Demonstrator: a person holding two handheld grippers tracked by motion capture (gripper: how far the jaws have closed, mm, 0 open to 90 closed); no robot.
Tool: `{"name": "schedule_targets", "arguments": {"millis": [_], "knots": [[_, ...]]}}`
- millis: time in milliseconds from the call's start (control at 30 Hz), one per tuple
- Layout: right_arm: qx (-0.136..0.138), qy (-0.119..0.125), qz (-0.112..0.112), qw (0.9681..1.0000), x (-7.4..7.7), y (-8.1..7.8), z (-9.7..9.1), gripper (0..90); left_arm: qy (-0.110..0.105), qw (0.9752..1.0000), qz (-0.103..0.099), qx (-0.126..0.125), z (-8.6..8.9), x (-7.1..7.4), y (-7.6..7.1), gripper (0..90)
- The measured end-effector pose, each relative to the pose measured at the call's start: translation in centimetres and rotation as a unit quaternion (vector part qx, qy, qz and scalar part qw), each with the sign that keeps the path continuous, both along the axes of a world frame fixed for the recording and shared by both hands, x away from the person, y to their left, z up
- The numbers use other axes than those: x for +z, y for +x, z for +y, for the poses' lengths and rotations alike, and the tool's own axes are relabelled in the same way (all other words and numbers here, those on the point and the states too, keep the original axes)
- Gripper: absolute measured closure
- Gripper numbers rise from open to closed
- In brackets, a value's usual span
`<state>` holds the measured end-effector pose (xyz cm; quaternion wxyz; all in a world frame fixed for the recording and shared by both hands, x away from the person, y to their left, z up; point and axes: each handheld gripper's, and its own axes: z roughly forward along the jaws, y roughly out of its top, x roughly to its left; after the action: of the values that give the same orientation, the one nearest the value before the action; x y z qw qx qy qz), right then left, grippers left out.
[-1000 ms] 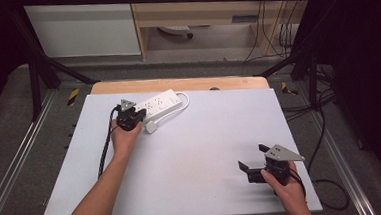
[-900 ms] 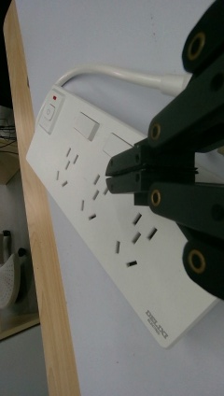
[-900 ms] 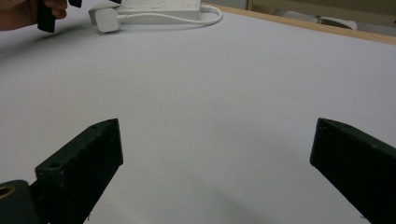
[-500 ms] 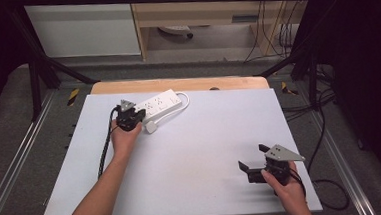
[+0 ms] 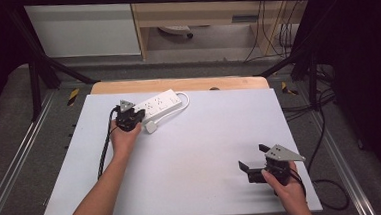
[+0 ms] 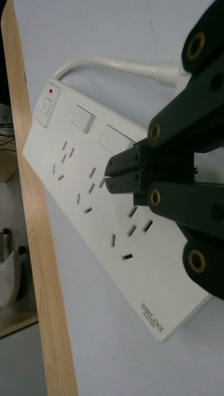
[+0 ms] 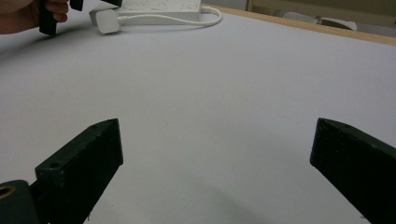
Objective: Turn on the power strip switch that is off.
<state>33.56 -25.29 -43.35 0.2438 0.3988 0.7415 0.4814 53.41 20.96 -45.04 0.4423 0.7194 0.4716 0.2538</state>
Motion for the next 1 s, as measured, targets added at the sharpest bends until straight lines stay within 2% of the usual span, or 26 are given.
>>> {"name": "schedule_targets", "arguments": {"millis": [367, 533, 1000], "knots": [[0.001, 0.000, 0.001, 1.0000, -0.03, 0.04, -0.02, 2.9, 0.006, 1.0000, -0.002, -0.005, 0.00, 0.03, 0.07, 90.0], [0.001, 0.000, 0.001, 1.0000, -0.04, 0.03, -0.03, 2.9, 0.019, 0.9998, -0.001, -0.008, -0.22, -0.05, 0.14, 90.0], [0.000, 0.001, 0.000, 1.0000, -0.02, 0.03, -0.10, 2.8, 0.015, 0.9999, -0.004, -0.007, -0.38, -0.12, 0.23, 90.0]]}}
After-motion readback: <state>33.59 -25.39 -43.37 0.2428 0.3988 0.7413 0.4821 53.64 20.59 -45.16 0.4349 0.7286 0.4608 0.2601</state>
